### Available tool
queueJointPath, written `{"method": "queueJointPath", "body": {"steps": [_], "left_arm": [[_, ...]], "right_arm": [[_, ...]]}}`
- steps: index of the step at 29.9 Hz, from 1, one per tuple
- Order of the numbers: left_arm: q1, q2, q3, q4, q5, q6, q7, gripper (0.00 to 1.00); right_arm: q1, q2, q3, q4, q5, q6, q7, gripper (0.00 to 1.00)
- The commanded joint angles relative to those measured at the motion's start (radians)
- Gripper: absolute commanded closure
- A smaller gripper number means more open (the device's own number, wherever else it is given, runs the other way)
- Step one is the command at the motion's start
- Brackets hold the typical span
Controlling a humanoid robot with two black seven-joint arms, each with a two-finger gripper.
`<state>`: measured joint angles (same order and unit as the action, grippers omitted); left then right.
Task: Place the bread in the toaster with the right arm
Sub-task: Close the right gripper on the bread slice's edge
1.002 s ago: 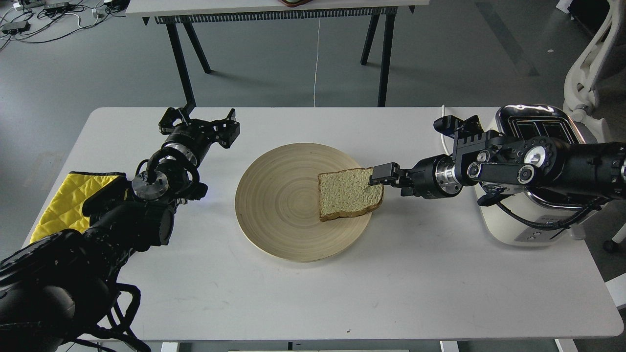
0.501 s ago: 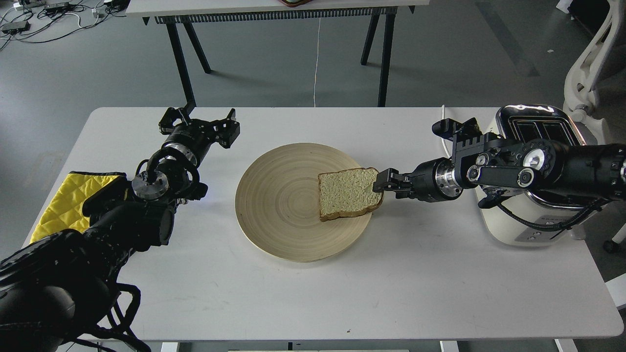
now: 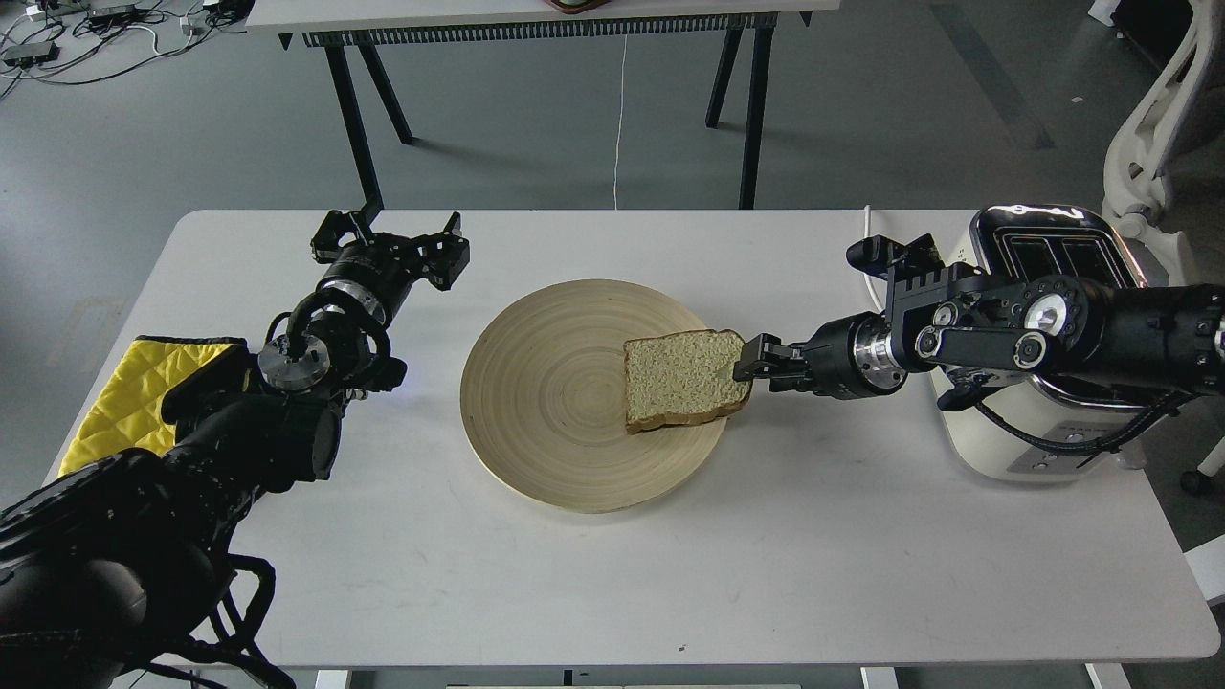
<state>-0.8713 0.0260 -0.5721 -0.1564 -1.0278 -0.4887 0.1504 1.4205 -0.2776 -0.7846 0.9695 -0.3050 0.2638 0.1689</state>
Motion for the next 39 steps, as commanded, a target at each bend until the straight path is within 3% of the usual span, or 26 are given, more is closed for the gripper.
{"method": "queueJointPath", "body": {"steps": [1,20,39], "left_arm": [[0.0,0.0,0.0,0.0,0.0,0.0,0.0,0.0],[0.0,0.0,0.0,0.0,0.0,0.0,0.0,0.0],[0.0,0.0,0.0,0.0,0.0,0.0,0.0,0.0]], "right_arm": [[0.001,-0.002,0.001,0.002,0.003,0.0,0.0,0.57],[0.001,-0.006,0.034,0.008,0.015,-0.001,0.003,0.79],[0.005,-0.012,0.076,0.018,0.018,-0.008,0.003,0.92]]}}
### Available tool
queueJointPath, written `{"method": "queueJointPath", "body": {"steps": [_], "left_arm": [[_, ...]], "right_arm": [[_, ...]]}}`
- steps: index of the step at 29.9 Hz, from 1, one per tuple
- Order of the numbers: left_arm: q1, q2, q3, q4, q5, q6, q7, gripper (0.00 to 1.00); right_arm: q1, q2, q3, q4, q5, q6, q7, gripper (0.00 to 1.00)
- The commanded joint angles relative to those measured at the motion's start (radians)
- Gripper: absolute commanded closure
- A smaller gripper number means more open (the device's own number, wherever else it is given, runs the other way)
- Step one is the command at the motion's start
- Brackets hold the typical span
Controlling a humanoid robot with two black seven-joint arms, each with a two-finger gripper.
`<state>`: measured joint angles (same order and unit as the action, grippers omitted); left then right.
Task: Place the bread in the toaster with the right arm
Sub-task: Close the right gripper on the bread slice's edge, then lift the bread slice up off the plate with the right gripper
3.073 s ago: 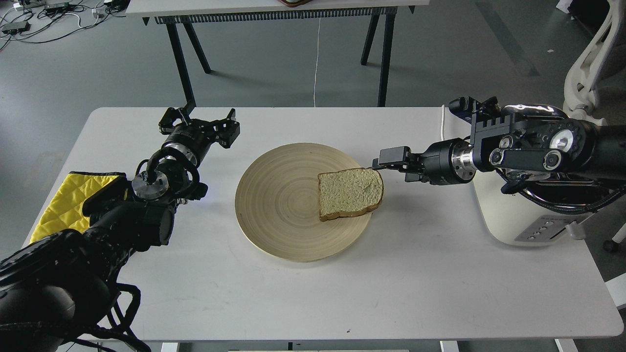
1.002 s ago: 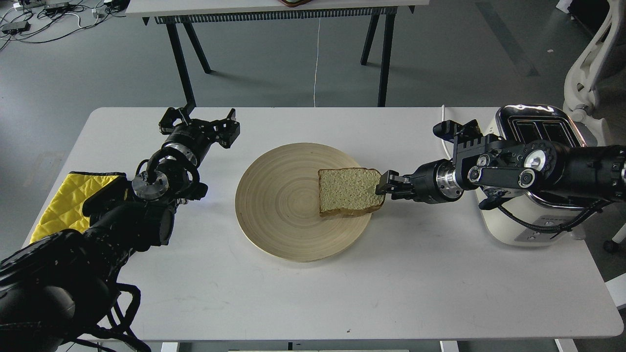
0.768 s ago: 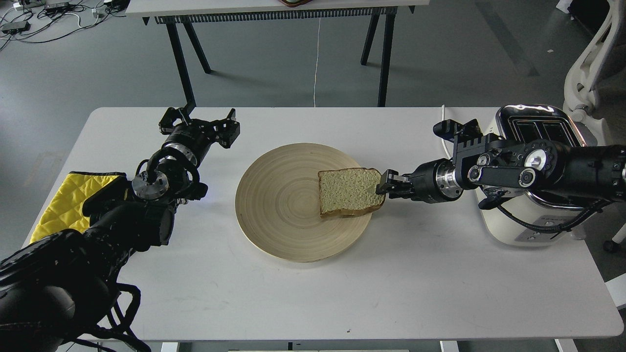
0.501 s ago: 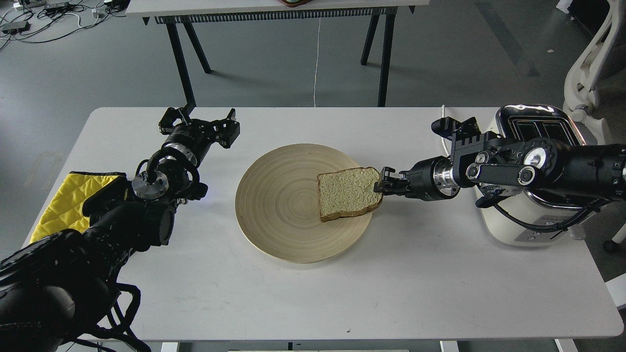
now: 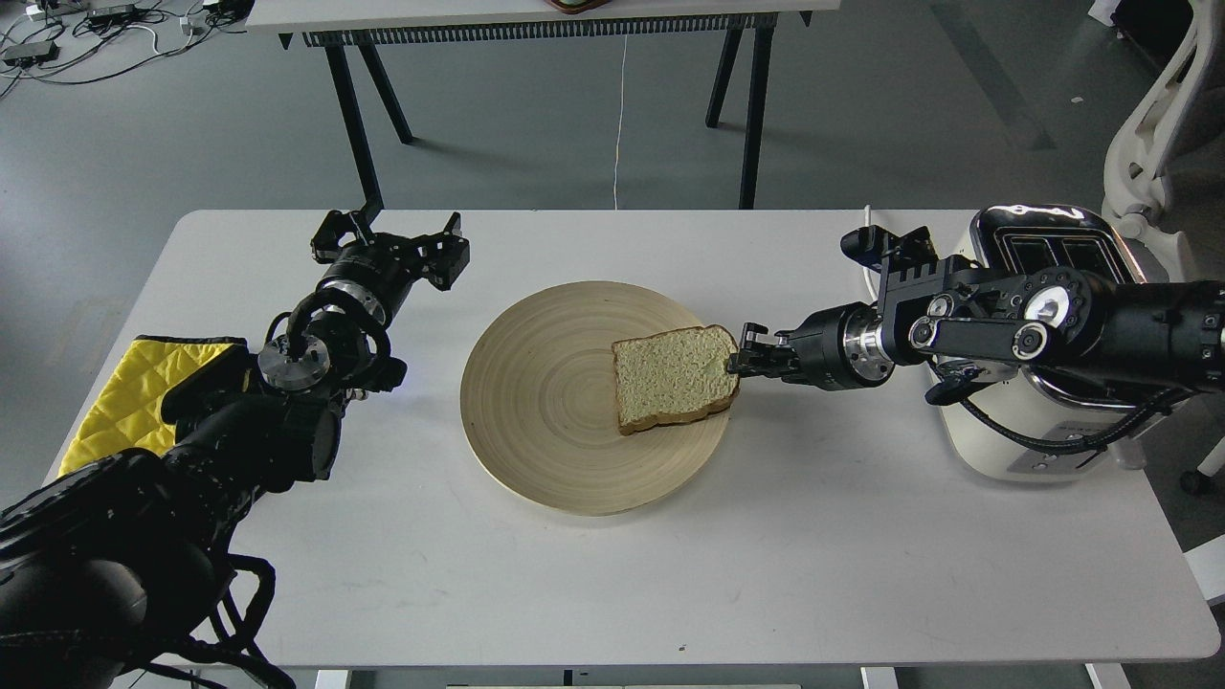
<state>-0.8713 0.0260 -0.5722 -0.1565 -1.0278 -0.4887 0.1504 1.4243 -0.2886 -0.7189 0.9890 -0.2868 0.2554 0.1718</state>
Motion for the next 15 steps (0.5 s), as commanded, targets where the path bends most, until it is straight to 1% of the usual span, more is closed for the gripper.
{"method": "queueJointPath", "body": {"steps": [1,15], "left_arm": [[0.0,0.0,0.0,0.0,0.0,0.0,0.0,0.0],[0.0,0.0,0.0,0.0,0.0,0.0,0.0,0.0]], "right_arm": [[0.001,-0.001,0.01,0.0,0.0,0.001,0.0,0.93],[0.016,-0.003,0.03,-0.001,0.003,-0.008,0.0,0.94]]}}
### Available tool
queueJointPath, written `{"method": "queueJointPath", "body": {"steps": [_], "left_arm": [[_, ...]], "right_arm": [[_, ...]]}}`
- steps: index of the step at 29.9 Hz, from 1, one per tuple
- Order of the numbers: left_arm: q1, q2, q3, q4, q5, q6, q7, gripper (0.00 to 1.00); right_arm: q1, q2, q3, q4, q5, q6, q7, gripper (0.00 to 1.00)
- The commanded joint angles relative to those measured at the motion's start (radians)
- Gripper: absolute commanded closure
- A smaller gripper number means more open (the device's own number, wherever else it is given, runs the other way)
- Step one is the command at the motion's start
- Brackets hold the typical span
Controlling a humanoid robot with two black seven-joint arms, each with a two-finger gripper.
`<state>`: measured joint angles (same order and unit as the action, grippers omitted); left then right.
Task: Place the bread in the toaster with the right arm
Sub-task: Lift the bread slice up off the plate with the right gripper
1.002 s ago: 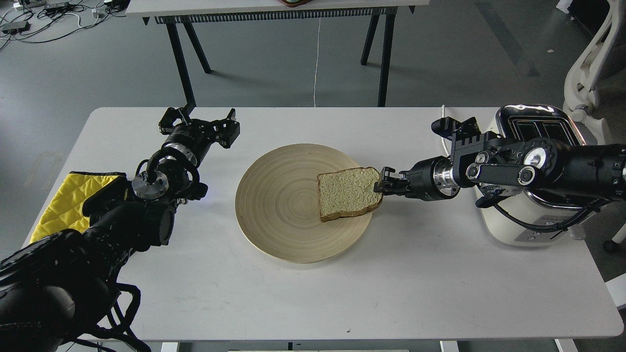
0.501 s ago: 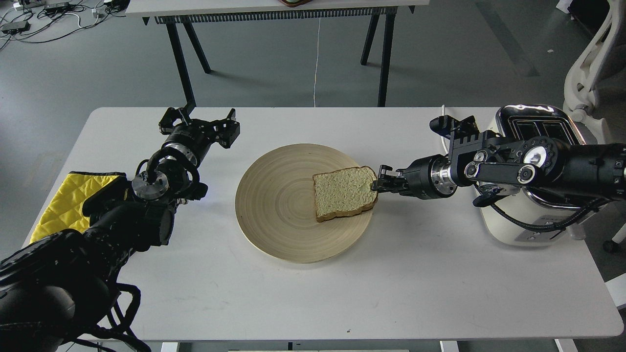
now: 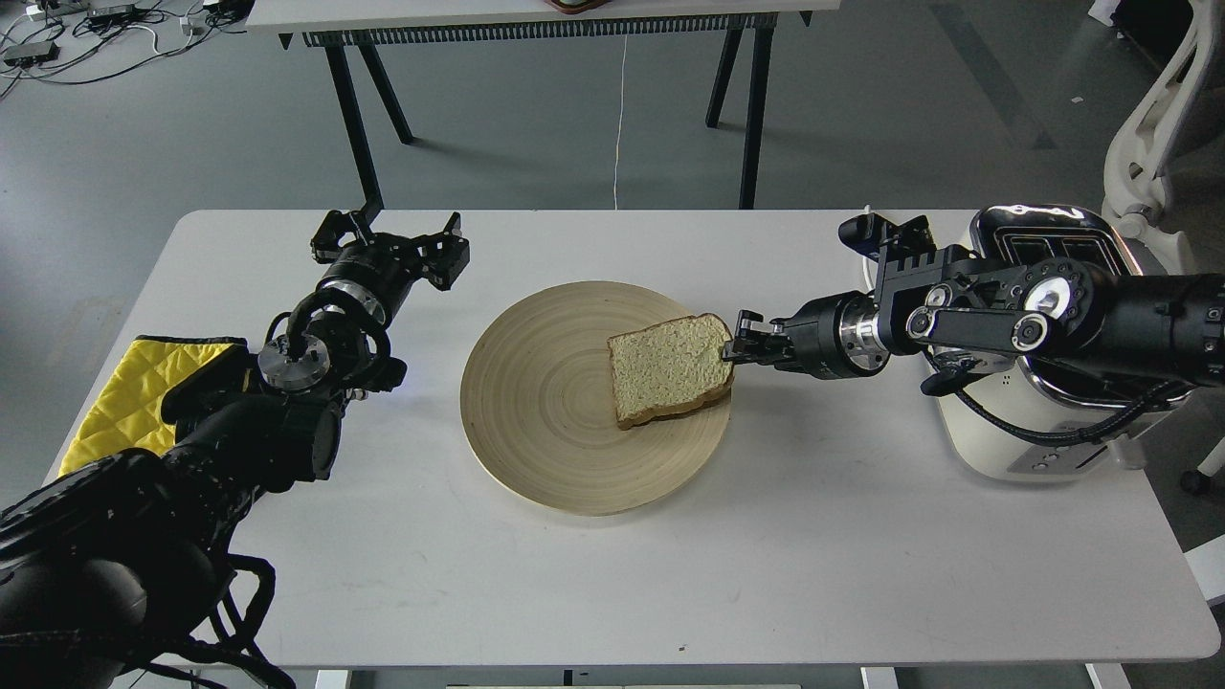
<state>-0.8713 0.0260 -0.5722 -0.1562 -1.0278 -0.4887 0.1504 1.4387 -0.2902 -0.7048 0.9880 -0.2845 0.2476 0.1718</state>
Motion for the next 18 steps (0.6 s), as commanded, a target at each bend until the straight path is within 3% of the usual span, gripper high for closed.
{"method": "queueJointPath", "body": {"steps": [1,18], "left_arm": [[0.0,0.0,0.0,0.0,0.0,0.0,0.0,0.0],[0.0,0.0,0.0,0.0,0.0,0.0,0.001,0.0]], "right_arm": [[0.002,-0.001,0.031,0.0,-0.001,-0.001,0.0,0.95],[0.043,-0.027,0.105,-0.002,0.021,-0.021,0.0,0.95]]}}
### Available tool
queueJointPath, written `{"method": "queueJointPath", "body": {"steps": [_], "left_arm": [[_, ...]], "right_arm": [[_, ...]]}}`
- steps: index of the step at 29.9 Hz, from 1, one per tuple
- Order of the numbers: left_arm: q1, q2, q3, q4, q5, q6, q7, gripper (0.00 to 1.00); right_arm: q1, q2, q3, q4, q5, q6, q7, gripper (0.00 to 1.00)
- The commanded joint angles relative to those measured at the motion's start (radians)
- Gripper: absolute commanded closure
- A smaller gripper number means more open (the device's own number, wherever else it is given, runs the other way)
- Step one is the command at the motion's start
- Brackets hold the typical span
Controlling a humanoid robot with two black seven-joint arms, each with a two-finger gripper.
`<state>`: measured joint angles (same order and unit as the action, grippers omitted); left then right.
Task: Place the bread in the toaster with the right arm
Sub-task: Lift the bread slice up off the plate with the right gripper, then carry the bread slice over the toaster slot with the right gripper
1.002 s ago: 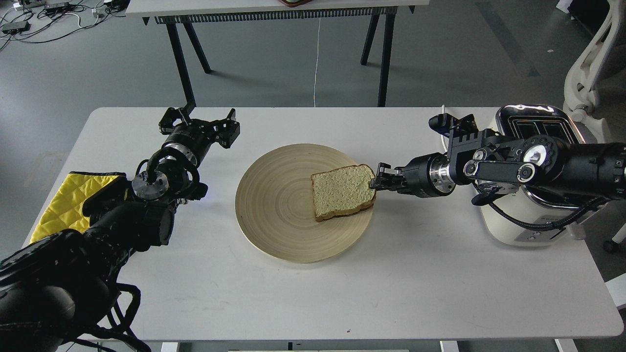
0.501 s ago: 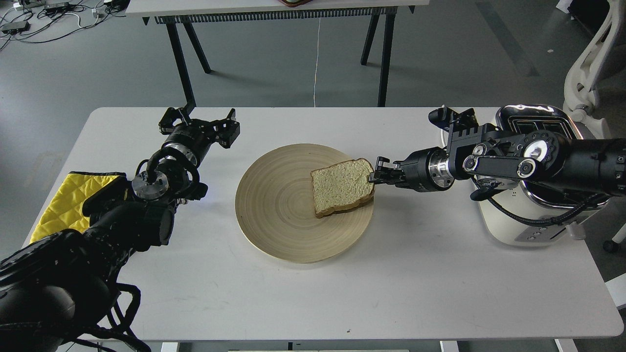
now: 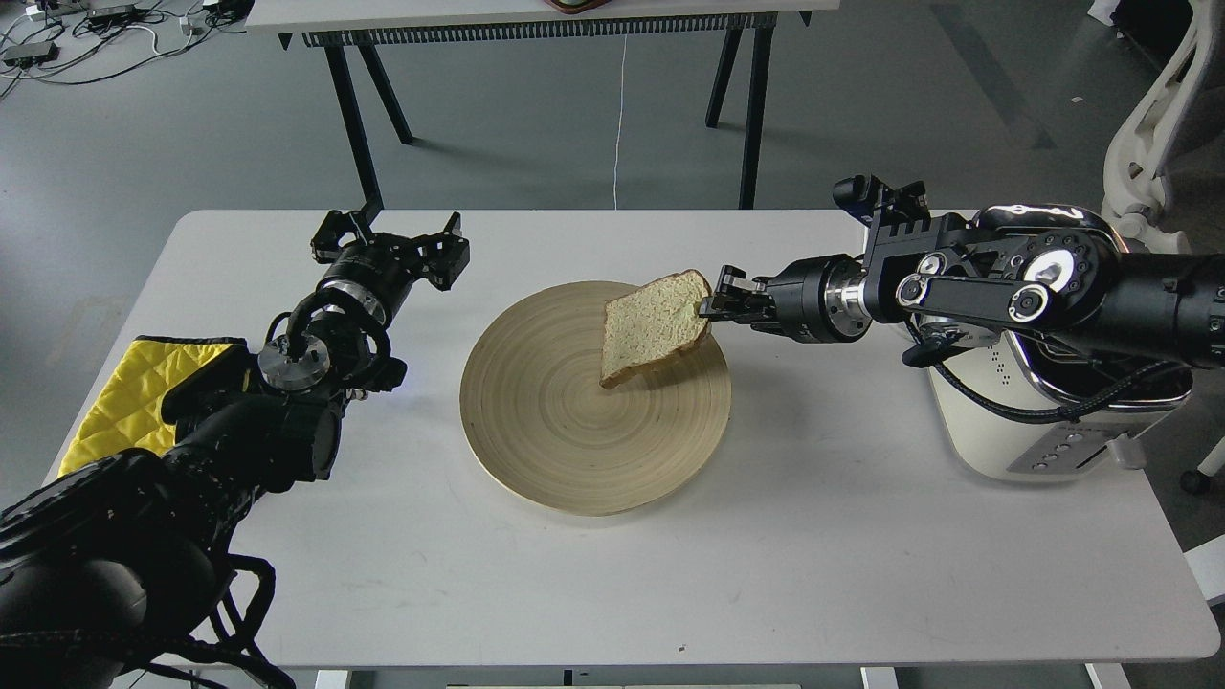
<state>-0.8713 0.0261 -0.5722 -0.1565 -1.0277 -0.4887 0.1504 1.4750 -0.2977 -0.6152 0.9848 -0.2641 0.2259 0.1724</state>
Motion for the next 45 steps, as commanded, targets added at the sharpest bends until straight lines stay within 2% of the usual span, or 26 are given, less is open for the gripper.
{"method": "queueJointPath", "body": {"steps": [1,11,22,29,39,45], "left_arm": [[0.0,0.0,0.0,0.0,0.0,0.0,0.0,0.0],[0.0,0.0,0.0,0.0,0.0,0.0,0.0,0.0],[0.0,0.0,0.0,0.0,0.0,0.0,0.0,0.0],[0.0,0.0,0.0,0.0,0.0,0.0,0.0,0.0],[0.0,0.0,0.0,0.0,0.0,0.0,0.0,0.0],[0.0,0.0,0.0,0.0,0.0,0.0,0.001,0.0]], "right_arm": [[0.005,-0.029,0.023,0.002,0.0,0.001,-0.001,0.95],[0.07,-0.05,0.029,0.029,0.0,0.007,-0.001,0.96],[0.29,-0.218,-0.041,0.118,-0.01,0.013,-0.001,0.96],[0.429,-0.29,-0.161,0.132,-0.018,0.009,-0.001,0.96],[0.61,-0.317,-0.448,0.136,-0.014,0.0,-0.002,0.97],[0.691,-0.325,-0.59,0.195,-0.017,-0.005,-0.002,0.97]]}}
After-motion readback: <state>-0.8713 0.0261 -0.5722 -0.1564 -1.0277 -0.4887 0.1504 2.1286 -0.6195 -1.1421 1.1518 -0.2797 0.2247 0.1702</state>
